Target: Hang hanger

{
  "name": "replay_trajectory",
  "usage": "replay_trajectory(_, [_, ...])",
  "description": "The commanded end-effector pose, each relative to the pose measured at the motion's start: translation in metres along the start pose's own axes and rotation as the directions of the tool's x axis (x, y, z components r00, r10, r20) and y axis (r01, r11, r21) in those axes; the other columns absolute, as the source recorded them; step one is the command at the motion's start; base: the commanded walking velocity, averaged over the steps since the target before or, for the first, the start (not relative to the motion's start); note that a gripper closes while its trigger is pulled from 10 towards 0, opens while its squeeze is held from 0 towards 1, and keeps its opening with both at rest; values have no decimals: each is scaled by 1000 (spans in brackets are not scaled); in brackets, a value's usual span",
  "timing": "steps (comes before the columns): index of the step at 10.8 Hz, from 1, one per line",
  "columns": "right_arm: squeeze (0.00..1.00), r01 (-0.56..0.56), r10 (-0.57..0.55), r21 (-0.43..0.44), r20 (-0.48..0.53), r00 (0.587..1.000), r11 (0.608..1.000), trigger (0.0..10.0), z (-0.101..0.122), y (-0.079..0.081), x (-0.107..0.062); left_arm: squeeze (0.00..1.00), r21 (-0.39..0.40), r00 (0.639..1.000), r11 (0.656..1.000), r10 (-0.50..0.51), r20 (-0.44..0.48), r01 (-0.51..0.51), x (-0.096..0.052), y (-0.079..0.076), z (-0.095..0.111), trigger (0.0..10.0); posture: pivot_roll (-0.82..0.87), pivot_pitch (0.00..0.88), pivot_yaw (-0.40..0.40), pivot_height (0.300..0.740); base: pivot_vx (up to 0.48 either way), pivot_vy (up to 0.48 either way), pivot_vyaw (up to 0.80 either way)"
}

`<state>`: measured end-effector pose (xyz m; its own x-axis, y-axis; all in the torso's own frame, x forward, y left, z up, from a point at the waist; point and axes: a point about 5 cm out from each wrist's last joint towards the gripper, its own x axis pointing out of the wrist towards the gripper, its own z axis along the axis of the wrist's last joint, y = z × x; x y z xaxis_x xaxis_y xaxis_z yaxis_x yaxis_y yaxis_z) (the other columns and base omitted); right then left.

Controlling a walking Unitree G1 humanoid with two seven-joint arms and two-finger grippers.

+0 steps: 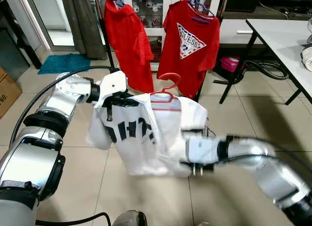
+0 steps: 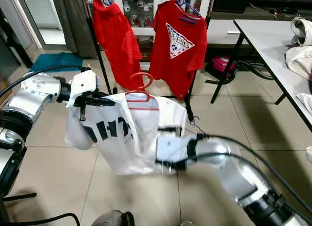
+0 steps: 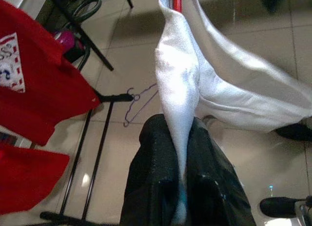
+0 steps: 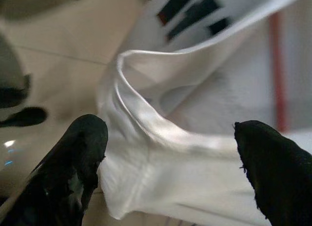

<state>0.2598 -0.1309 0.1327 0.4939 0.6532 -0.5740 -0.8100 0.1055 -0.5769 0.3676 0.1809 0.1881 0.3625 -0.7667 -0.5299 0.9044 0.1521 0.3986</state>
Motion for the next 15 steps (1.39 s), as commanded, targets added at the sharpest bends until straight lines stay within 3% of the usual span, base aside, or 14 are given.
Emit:
replay_trajectory(1, [1000,38,-38,-3,31,999,999,10000,6,-10,-5,0,42,1000,999,28,13,-28,-3,9,11,0,-156,0,74,740,0,0,0])
replay_trajectory(2, [1000,15,-19,48,93,995,999,10000,12,-12,-10,0,30,998,999,15,58,-17,-2,8,15,0,-154,0,70,740,0,0,0])
replay_trajectory(3, [1000,87,-111,127,195,975,988,10000,20,-33,-23,0,23,987,999,-48,151,45,-4,5,21,0,-155,0,69,740,0,0,0])
replay_trajectory(4, [1000,177,-216,182,222,951,967,10000,20,-58,-37,0,45,973,994,-110,201,103,-6,0,24,0,-157,0,70,740,0,0,0])
replay_trajectory(5, [0,199,-244,214,210,947,956,10000,15,-74,-44,0,79,968,986,-158,193,146,-8,-4,23,0,-157,0,67,740,0,0,0])
replay_trajectory(6, [0,209,-255,223,204,945,952,10000,13,-82,-46,0,106,964,979,-190,186,173,-8,-8,22,0,-155,0,65,740,0,0,0])
replay_trajectory(8, [0,127,-195,260,258,946,957,10000,16,-82,-44,0,131,957,971,-223,185,200,-7,-11,24,0,-149,0,58,740,0,0,0])
replay_trajectory(9, [0,18,-111,281,319,941,959,8980,21,-76,-38,0,140,952,969,-228,204,202,-5,-12,27,0,-148,0,55,740,0,0,0])
replay_trajectory(10, [0,-91,-29,298,375,926,950,0,26,-68,-32,0,157,950,970,-220,220,188,-4,-11,32,0,-147,0,53,740,0,0,0])
replay_trajectory(13, [0,-206,52,338,412,909,918,0,27,-57,-32,0,143,959,982,-158,235,126,-5,-4,35,0,-148,0,48,740,0,0,0])
replay_trajectory(15, [0,-222,53,351,433,900,910,0,31,-57,-31,0,128,965,987,-121,233,93,-7,-2,34,0,-151,0,45,740,0,0,0])
